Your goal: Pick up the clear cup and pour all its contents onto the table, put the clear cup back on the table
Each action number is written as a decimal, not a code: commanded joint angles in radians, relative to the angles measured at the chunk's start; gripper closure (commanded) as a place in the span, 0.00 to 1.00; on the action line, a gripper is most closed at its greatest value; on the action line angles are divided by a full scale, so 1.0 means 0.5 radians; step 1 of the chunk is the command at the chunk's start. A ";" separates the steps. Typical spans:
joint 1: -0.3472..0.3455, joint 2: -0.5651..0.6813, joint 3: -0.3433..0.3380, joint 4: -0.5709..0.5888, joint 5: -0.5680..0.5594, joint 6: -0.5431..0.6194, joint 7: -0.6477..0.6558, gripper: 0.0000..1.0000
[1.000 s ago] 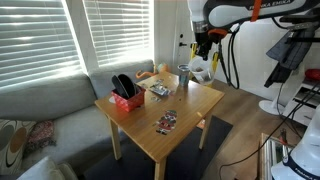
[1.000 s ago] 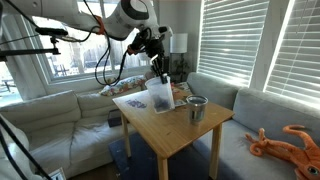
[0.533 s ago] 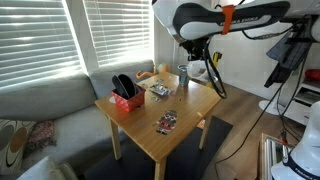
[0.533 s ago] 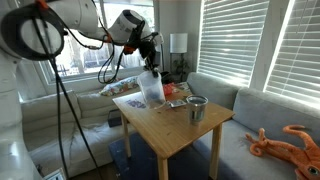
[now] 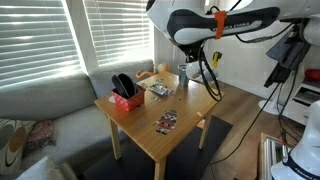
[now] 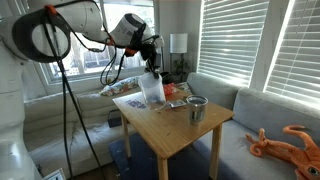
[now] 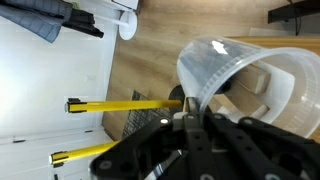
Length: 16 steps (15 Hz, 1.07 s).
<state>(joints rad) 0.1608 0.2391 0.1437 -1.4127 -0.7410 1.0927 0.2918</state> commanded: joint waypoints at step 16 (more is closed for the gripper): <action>0.925 1.219 -1.010 0.819 -0.814 -0.501 -0.421 0.99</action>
<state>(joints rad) 0.5784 0.7747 -0.2808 -1.0977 -1.0794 0.8424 0.2075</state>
